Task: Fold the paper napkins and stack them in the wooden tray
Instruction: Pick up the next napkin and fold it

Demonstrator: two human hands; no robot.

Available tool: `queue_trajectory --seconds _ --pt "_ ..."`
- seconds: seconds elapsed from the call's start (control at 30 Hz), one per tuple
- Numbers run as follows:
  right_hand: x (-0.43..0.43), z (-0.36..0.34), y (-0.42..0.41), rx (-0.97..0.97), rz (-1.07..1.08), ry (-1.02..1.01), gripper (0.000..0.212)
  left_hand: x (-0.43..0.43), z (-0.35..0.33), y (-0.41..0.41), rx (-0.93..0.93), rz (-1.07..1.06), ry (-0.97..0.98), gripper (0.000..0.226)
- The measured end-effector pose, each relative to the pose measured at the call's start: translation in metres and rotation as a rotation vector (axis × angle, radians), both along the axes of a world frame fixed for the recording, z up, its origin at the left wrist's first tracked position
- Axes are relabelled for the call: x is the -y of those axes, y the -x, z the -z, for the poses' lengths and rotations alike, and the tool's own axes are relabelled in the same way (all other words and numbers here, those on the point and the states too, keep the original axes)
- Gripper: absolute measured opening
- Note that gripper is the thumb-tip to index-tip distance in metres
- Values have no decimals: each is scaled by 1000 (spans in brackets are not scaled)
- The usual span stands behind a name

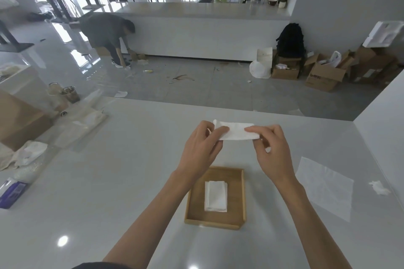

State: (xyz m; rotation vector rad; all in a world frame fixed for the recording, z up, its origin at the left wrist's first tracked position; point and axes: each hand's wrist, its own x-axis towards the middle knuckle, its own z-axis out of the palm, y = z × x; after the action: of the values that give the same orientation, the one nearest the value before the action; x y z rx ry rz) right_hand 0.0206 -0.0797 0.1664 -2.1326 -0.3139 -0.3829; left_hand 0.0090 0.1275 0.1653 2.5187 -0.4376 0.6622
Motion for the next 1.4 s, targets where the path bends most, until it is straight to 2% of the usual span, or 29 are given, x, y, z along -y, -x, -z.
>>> queue_trajectory --seconds 0.07,0.13,0.2,0.27,0.33,0.4,0.43,0.53,0.6,0.7,0.77,0.87,0.93,1.0,1.13,1.2,1.27,1.4 --pt "-5 -9 6 -349 -123 -352 28 -2 3 3 40 -1 5 30" --pt "-13 -15 11 -667 -184 -648 44 -4 8 5 59 6 -21 36" --pt "-19 -17 12 -815 -167 -823 67 -4 12 8 64 12 -29 44" --pt "-25 -18 10 -811 -133 -928 65 -5 16 10 87 18 -33 51" --pt "-29 -17 7 -696 -59 -862 47 -8 21 12 113 12 -28 54" --pt "-27 -13 0 -555 -3 -648 49 -8 28 16 47 -8 60 62" --pt "-24 -12 -5 -498 -9 -538 54 -8 31 21 -28 -15 163 67" --pt "-15 -22 -17 -466 -207 -266 66 -10 27 33 -254 -62 534 60" --pt "-11 -33 -24 -511 -383 -73 69 -14 13 28 -448 -62 593 56" --pt "-14 -55 -30 -560 -547 159 67 -20 -11 14 -794 213 750 44" --pt "-17 -64 -34 -559 -572 246 64 -19 -16 11 -900 327 834 32" --pt "-18 -62 -38 -482 -477 211 58 -12 -9 13 -902 257 958 28" --pt "-15 -54 -38 -422 -368 76 55 -10 -5 14 -839 180 1024 27" --pt "-13 -44 -31 -460 -354 -49 55 -9 -4 14 -773 122 1049 29" --pt "-16 -21 -9 -534 -366 -142 48 -9 -3 16 -652 93 1061 52" --pt "-21 -11 -3 -547 -335 -224 34 -8 -1 17 -613 118 1030 60" --pt "-25 -3 -1 -544 -296 -279 27 -10 4 16 -565 136 952 56" --pt "-25 8 -1 -523 -253 -305 31 -14 13 14 -589 149 835 44"
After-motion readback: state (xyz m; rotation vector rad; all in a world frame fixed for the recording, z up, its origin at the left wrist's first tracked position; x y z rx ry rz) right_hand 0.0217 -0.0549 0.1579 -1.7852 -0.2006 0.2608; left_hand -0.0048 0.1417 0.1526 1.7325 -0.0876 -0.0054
